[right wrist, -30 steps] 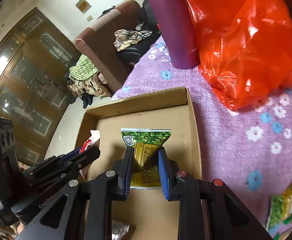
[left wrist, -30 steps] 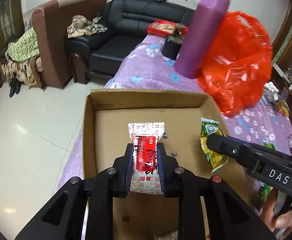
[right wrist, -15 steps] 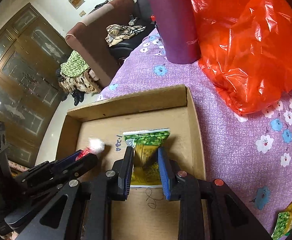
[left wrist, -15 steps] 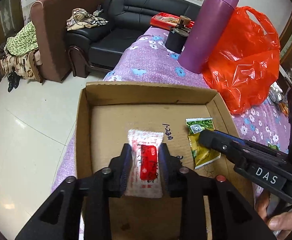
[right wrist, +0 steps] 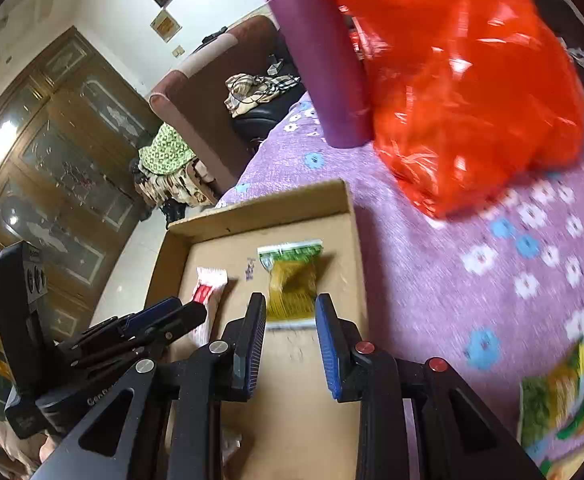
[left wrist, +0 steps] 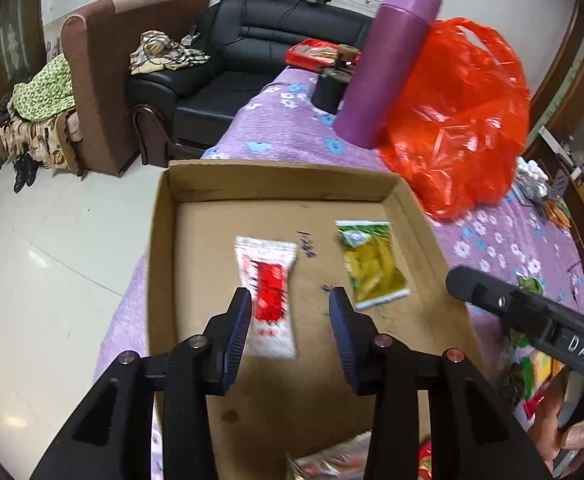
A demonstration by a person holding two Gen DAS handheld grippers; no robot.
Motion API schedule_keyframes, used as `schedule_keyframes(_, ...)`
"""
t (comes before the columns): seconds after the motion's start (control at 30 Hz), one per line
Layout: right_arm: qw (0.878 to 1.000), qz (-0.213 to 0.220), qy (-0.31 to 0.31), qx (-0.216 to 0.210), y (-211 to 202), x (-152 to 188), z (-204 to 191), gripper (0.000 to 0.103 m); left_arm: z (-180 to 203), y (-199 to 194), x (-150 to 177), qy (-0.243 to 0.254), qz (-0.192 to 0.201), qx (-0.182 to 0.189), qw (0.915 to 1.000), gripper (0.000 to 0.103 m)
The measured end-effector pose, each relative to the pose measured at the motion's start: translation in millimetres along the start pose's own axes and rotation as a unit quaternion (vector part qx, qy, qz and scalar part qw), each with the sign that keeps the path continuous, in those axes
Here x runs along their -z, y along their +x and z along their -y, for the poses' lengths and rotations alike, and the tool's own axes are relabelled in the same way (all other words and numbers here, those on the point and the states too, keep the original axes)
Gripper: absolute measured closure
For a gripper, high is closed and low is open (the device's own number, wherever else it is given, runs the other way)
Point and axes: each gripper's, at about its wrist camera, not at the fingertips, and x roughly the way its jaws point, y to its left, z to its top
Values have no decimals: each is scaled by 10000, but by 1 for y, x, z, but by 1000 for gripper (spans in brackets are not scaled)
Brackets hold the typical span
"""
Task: Organize snacks
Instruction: 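Open both grippers to drop the packets into the box, then move both open grippers back over the snacks on the table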
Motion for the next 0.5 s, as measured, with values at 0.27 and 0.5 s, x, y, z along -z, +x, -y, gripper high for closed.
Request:
schedule_keyframes(0.27, 9997, 47, 207, -88, -42, 36, 38, 74, 39, -25, 19, 305, 219, 207, 9991, 63)
schedule_keyframes(0.5, 9994, -3, 340, 94, -87, 69, 86, 74, 87, -47, 43, 703, 373, 527, 9954, 61)
